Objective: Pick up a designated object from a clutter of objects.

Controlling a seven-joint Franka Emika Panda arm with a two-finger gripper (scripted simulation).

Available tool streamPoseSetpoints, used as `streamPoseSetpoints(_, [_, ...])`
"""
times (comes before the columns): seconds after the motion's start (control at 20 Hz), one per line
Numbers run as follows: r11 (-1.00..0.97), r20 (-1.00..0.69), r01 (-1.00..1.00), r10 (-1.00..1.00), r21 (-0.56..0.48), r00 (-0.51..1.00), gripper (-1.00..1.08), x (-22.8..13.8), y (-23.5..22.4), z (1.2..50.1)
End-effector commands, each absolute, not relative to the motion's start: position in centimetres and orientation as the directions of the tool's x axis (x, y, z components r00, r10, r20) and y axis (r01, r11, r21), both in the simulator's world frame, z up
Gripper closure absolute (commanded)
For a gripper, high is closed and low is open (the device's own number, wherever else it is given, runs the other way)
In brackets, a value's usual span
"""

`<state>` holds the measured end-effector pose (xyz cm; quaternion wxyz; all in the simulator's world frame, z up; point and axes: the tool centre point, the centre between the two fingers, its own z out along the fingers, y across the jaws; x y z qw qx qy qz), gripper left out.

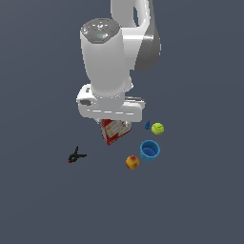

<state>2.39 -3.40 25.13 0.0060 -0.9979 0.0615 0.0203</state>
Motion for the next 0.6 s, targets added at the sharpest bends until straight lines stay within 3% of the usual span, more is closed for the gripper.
streamPoseSetpoints(0.0, [-0.982,-0.039,-0.19,-0.189,-0.016,0.981,-0.92,3.3,-5.3,23.3])
streamPoseSetpoints(0.55, [-0.859,-0.022,-0.511,-0.511,-0.019,0.859,-0.92,5.8,-16.2,13.1])
